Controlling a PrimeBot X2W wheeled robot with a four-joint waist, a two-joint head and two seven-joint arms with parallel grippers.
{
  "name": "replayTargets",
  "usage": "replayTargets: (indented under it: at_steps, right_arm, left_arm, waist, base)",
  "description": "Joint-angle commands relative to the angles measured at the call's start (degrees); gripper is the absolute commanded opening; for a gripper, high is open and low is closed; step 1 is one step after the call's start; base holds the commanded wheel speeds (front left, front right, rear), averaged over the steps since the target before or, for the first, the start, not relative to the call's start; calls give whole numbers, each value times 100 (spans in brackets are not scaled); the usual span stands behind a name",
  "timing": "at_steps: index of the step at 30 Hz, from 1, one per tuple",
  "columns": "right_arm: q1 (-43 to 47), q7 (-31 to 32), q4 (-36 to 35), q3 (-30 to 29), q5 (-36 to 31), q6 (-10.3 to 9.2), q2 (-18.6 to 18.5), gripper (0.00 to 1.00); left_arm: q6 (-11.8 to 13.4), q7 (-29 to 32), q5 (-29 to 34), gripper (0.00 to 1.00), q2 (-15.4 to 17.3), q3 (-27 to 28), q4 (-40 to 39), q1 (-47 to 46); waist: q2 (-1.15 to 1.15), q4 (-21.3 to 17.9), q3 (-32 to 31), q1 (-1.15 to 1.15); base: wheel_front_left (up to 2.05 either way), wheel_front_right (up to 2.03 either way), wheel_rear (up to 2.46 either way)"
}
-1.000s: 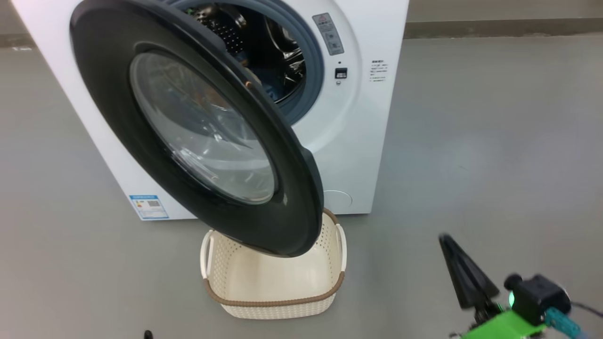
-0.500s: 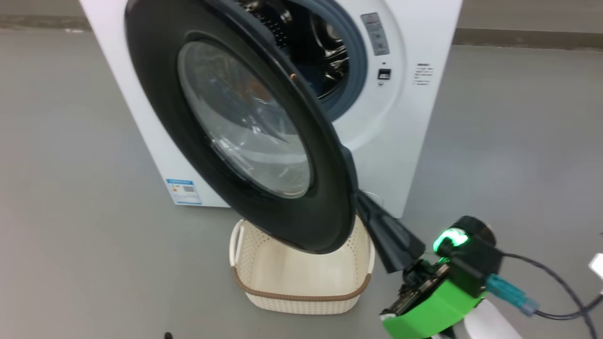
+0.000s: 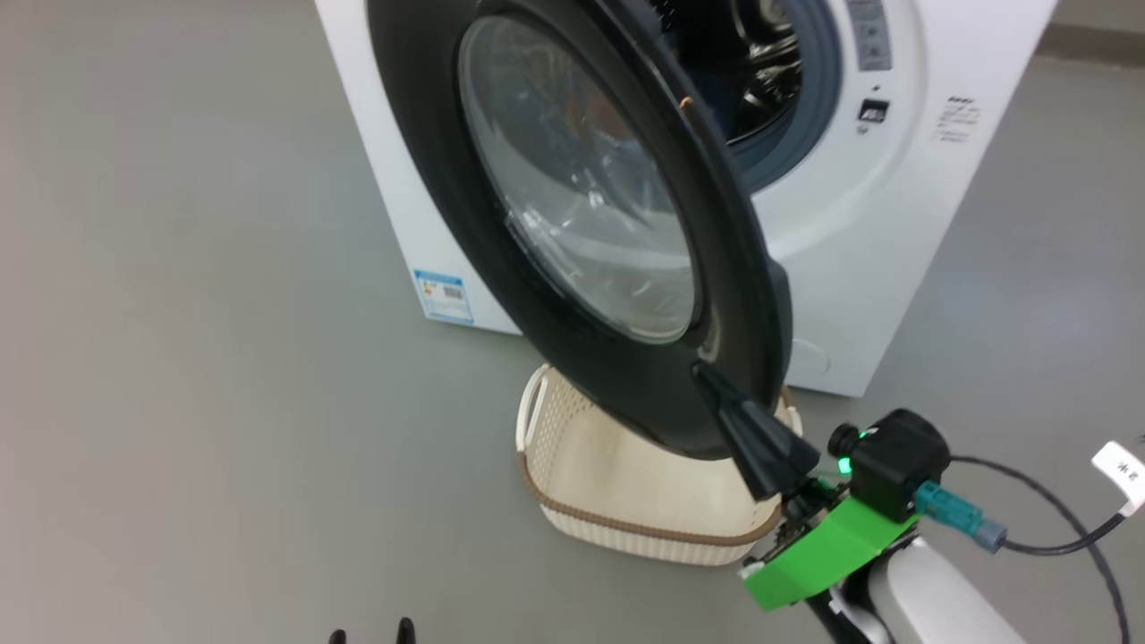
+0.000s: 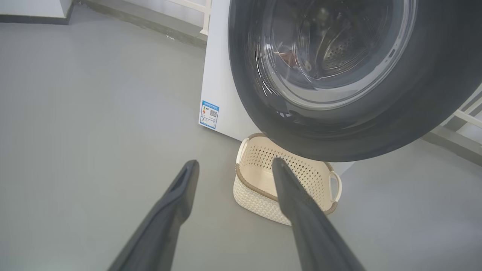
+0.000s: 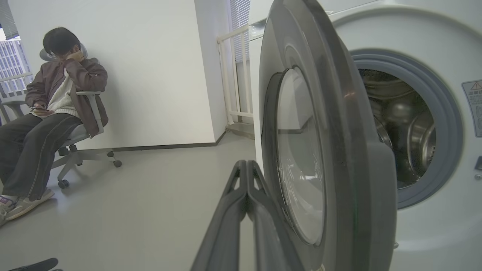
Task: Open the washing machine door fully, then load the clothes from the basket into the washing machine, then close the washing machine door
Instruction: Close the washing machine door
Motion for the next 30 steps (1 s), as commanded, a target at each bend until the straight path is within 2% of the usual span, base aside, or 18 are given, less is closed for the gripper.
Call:
replayTargets:
  at_steps: [1,7,19,30]
  right_arm:
    - [-270,-26,-100,22,27,9,-30,0]
    - [-534,-26,-31,-116,58,9,-189,0]
    - [-903,-26,-89,-193,133,9,-423,0]
    - [-1391,-26,-118,-249,235,9,-717,0]
  left_arm:
    - [60,-60,-37,100,-5,87,-119,-323]
    - [162,-60,-45,100,-5,-56,-189,-486]
    - [296,-60,-42,100,-5,-135,-238,-676]
    - [429,-60,-17,100,-5,-336,-334,-932]
  waist:
    - [0,291,401,0]
    - [0,288,753,0]
    - [0,-96,1179,0]
    - [0,-268,1718,0]
  base:
    - [0,0,0]
    - [0,0,0]
    - [0,0,0]
    - [0,0,0]
